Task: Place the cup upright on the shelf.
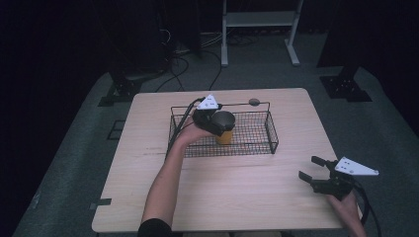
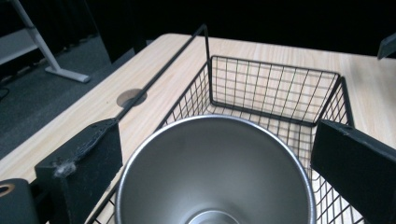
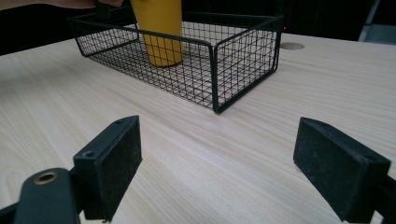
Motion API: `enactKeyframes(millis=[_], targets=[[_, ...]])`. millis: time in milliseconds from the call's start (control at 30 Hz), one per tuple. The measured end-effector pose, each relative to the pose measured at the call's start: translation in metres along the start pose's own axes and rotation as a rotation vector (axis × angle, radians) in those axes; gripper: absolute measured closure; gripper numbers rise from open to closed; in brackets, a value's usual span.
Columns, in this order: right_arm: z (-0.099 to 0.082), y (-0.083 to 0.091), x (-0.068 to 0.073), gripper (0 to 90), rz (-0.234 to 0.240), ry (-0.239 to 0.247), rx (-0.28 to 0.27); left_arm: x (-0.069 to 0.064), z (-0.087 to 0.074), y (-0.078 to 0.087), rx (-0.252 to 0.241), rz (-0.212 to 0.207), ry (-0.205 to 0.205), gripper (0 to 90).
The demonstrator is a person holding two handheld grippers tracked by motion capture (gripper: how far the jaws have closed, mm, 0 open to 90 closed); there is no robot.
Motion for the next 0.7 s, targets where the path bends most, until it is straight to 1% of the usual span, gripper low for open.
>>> enactKeyframes(millis=[100, 200, 267, 367, 433, 533, 700], targets=[[0.0, 0.0, 0.0, 14.1, -0.007, -0.001, 0.003, 0.0, 0.004, 0.004, -0.022, 0.003, 0.002, 1.6], [0.0, 0.0, 0.0, 14.2, -0.012, 0.004, 0.005, -0.001, 0.007, 0.007, -0.035, 0.007, -0.003, 1.6], [0.0, 0.0, 0.0, 14.2, -0.016, 0.005, 0.007, -0.001, 0.01, 0.009, -0.044, 0.013, 0.001, 1.6], [0.0, 0.0, 0.0, 14.2, -0.019, 0.006, 0.008, -0.005, 0.013, 0.013, -0.051, 0.005, 0.002, 1.6], [0.0, 0.0, 0.0, 14.1, -0.017, 0.0, 0.003, -0.008, 0.016, 0.017, -0.069, -0.021, 0.019, 1.6], [0.0, 0.001, -0.002, 14.1, -0.019, -0.01, -0.006, -0.011, 0.018, 0.022, -0.076, -0.019, 0.004, 1.6], [0.0, 0.002, -0.002, 14.1, -0.019, -0.012, -0.008, -0.013, 0.018, 0.027, -0.082, -0.017, -0.005, 1.6]])
Point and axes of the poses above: each handheld gripper's, and its own axes: y roughly backward along the jaws, z roughly out of its top, x roughly to its left, the point moved 7 cm from there along -y, roughly forward along the jaws, and after that the axes turned 12 degrees about y, right-handed, at the moved point
